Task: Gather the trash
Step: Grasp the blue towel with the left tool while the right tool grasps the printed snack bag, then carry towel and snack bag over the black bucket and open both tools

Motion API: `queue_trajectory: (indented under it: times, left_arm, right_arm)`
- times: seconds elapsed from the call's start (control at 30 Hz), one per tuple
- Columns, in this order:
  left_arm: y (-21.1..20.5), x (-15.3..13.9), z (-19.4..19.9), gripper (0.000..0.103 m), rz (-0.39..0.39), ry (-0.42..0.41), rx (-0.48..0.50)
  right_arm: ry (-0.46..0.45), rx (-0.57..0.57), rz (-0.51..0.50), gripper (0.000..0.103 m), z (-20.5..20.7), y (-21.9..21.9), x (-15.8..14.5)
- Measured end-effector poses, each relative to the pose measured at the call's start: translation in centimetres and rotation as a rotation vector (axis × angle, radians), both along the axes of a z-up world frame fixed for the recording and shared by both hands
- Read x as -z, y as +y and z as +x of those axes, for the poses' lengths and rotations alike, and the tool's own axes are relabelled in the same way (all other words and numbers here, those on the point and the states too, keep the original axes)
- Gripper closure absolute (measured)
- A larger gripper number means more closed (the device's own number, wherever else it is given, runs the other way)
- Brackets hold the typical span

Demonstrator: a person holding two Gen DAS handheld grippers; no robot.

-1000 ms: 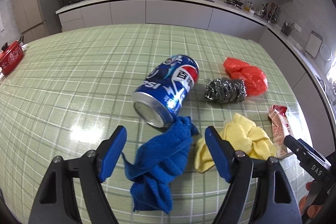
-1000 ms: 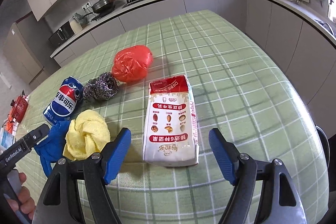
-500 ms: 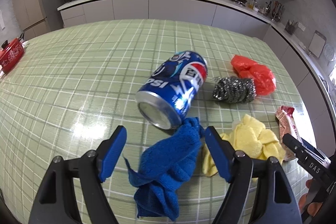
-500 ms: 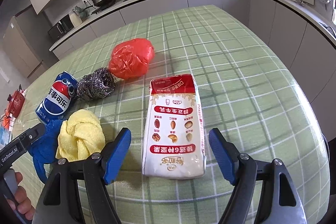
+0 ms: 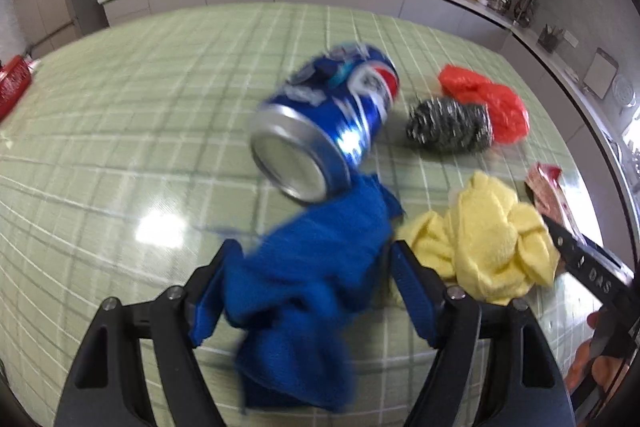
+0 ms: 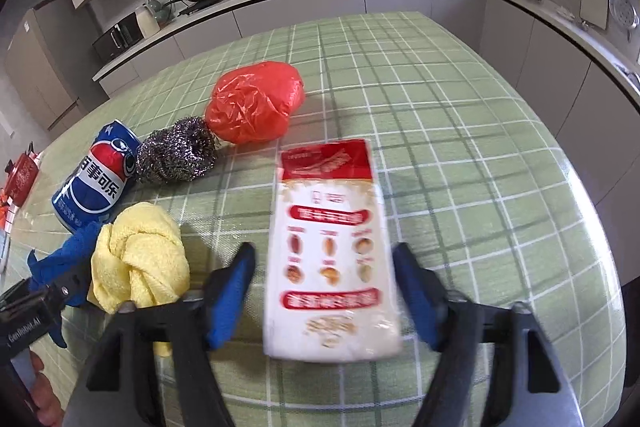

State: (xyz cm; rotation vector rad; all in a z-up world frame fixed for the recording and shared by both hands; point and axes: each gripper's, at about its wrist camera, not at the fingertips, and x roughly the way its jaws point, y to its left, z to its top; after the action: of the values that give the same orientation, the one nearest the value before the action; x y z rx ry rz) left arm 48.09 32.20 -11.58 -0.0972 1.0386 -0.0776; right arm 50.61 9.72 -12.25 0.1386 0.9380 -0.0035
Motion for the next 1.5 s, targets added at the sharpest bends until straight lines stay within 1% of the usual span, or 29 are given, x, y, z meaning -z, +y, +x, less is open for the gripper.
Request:
queue_trajectory:
  times: [0.03, 0.07, 0.17, 0.23, 0.33, 0.67, 0.97, 1.1, 1.27, 1.4, 1.5]
  left_arm:
    - [0.0, 0.2, 0.0, 0.040, -0.007, 0.007, 0.002]
    - [-0.1, 0.1, -0.2, 0.043, 0.001, -0.006, 0.002]
    - [0.1, -0.1, -0.4, 0.047, -0.020, -0.009, 0.003]
    - [0.3, -0.2, -0.6, 0.050, -0.025, -0.017, -0.002]
    - [0.4, -0.7, -1.1, 0.054, -0.026, -0.041, -0.001]
    - [0.2, -3.5, -3.8, 0.055, -0.040, -0.118, -0.014]
    - [-2.5, -5.5, -5.5, 0.055, -0.043, -0.162, -0.028]
    - [-3.7, -6.1, -6.3, 0.055, -0.048, -0.174, -0.015]
    - [-4.7, -6.7, -7.8, 0.055, -0.055, -0.199, 0.032]
    - [-5.1, -6.6, -9.2, 0.055, -0.080, -0.203, 0.063]
    - [-5.9, -6.2, -10.4, 0.055, -0.092, -0.191, 0.084]
  right_arm:
    - [-0.003, -0.005, -0.004, 0.044, 0.0, 0.0, 0.0]
    - [-0.005, -0.009, 0.000, 0.044, 0.0, -0.1, 0.0]
    - [-0.012, -0.018, 0.002, 0.045, -0.1, -0.2, -0.1]
    - [-0.028, -0.020, 0.011, 0.049, -0.3, -0.3, -0.4]
    - [-0.035, -0.030, 0.018, 0.050, -0.6, -0.4, -0.8]
    - [-0.101, -0.046, 0.041, 0.050, -2.3, -1.5, -3.1]
    - [-0.155, -0.086, 0.058, 0.050, -4.4, -3.3, -5.0]
    - [-0.176, -0.076, 0.060, 0.050, -6.2, -4.1, -5.8]
    - [-0.211, -0.042, 0.044, 0.050, -9.0, -4.9, -7.0]
    - [-0.217, -0.017, 0.020, 0.050, -11.6, -5.2, -7.5]
    - [-0.213, -0.003, 0.006, 0.050, -14.1, -5.5, -7.5]
